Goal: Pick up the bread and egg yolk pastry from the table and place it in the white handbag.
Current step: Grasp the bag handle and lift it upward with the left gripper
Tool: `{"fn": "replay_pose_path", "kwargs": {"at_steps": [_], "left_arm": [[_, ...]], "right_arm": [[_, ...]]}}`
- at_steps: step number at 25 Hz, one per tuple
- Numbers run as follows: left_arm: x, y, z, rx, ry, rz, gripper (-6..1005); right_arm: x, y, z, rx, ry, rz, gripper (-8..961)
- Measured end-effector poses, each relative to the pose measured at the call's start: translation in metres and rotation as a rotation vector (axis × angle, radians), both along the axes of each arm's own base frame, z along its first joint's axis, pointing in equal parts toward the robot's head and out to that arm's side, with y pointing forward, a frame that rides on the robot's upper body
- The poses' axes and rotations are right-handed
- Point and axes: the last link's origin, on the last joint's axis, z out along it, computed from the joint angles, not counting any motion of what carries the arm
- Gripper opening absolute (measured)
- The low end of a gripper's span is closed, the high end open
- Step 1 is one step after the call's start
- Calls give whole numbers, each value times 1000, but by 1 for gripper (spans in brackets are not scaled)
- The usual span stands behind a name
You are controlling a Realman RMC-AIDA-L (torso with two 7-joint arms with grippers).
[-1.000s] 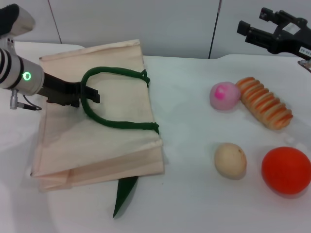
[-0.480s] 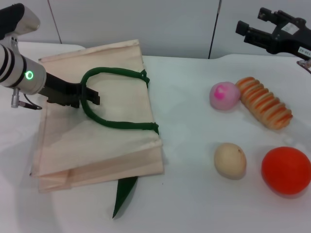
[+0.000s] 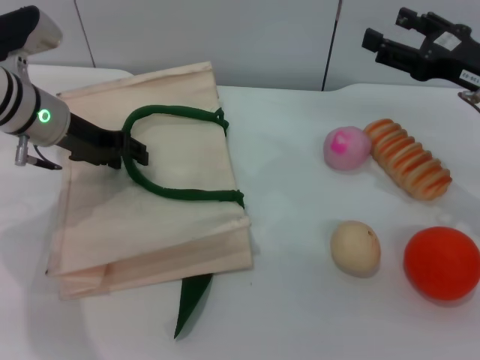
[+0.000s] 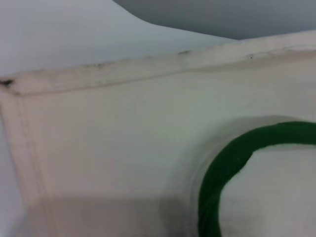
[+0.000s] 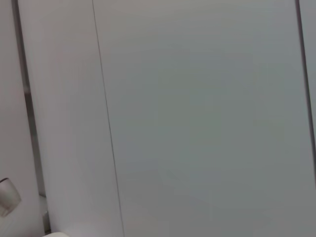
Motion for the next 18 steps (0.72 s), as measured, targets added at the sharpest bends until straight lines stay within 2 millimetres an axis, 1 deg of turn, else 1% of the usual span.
{"fn": "replay_pose_path", "kwargs": {"at_steps": [5, 10, 15, 18], "left_arm": [[-4, -1, 3, 1, 23, 24, 660], [-8, -1, 5, 11, 47, 38, 491], [-10, -1, 6, 12, 61, 46, 359], [-11, -1, 8, 14, 65, 47, 338]], "right_arm": [[-3, -2, -1, -11, 9, 19, 881], [-3, -3, -1, -15, 9, 23, 881], [-4, -3, -2, -18, 9, 26, 882], [-5, -4, -2, -21, 14, 31, 882]]}}
